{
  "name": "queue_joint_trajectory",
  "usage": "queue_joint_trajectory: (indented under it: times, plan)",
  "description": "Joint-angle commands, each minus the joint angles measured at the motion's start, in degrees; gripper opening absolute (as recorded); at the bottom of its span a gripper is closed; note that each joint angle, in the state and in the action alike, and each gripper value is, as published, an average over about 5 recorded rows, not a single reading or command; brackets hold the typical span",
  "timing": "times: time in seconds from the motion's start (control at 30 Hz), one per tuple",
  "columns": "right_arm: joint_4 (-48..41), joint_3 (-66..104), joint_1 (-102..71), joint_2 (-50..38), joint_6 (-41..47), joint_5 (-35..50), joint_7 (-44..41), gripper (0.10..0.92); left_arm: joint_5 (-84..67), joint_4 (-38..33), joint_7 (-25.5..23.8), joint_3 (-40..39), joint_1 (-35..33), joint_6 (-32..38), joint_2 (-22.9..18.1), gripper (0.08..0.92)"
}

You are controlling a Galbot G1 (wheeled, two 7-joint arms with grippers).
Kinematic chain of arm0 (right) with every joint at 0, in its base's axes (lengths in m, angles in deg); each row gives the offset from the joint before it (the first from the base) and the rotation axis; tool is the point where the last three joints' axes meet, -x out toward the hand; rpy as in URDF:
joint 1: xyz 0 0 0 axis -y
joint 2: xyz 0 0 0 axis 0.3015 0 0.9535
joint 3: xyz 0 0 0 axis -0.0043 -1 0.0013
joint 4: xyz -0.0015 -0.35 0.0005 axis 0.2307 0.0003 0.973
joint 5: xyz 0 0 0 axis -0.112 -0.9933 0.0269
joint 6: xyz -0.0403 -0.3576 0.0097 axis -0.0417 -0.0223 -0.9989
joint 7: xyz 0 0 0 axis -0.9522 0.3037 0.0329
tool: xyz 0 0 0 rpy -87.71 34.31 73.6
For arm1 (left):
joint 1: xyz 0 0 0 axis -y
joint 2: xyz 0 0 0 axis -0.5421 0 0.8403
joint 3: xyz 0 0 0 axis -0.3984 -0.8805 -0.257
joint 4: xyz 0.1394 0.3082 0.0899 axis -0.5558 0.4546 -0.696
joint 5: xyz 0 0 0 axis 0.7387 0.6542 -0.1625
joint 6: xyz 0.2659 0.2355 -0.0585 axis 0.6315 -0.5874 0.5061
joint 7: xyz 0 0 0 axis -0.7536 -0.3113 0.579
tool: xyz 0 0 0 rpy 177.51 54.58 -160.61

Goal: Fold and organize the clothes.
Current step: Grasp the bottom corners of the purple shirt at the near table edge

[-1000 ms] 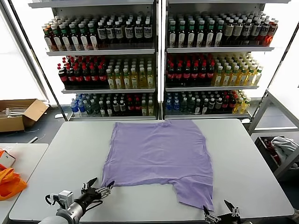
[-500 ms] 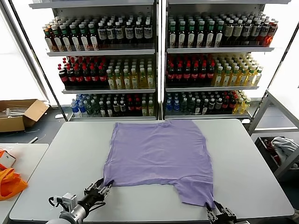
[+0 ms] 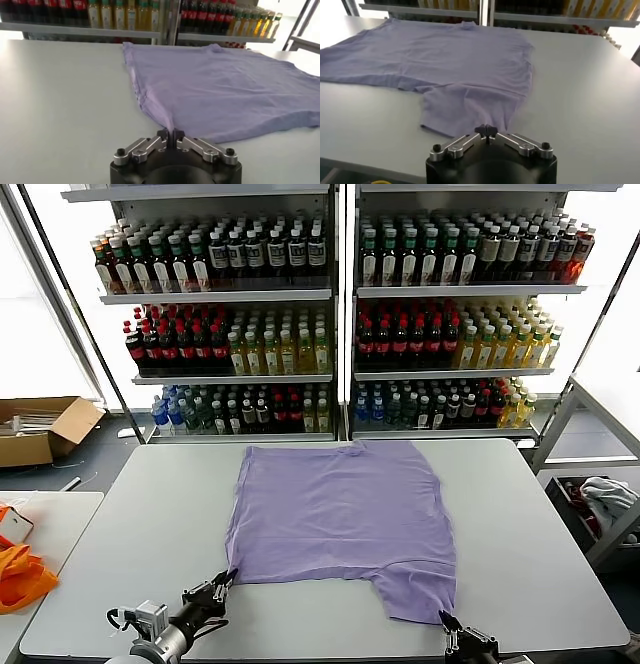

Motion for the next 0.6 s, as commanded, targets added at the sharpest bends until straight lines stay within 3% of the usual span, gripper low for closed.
queue_joint_trajectory:
  times: [0.03,0.4,0.47,0.6]
  plan:
    - [1.69,-0.06,-1.54,0.17,-2.18,-0.20,-1.05,0.108,0.26,-0.03,0.07,-0.07,-0.08,0.28,0.02,0.140]
    - [2.52,-0.25,-3.45,0.86,-2.32,-2.83,-1.13,0.111,0.31,-1.81,-0.05,0.43,-1.15,0.56,0.06,0.089]
    - [2.64,-0.43,-3.11,1.10,-2.42,-2.98,-0.28,0.138,0.30,-2.06,-0.12,0.48,-1.12,0.62,0.06,0.088]
    - [1.98,-0.49,-1.61,1.44,-2.43,-2.47,1.85,0.268,0.29,-2.36,-0.15,0.64,-0.93,0.79,0.26,0.088]
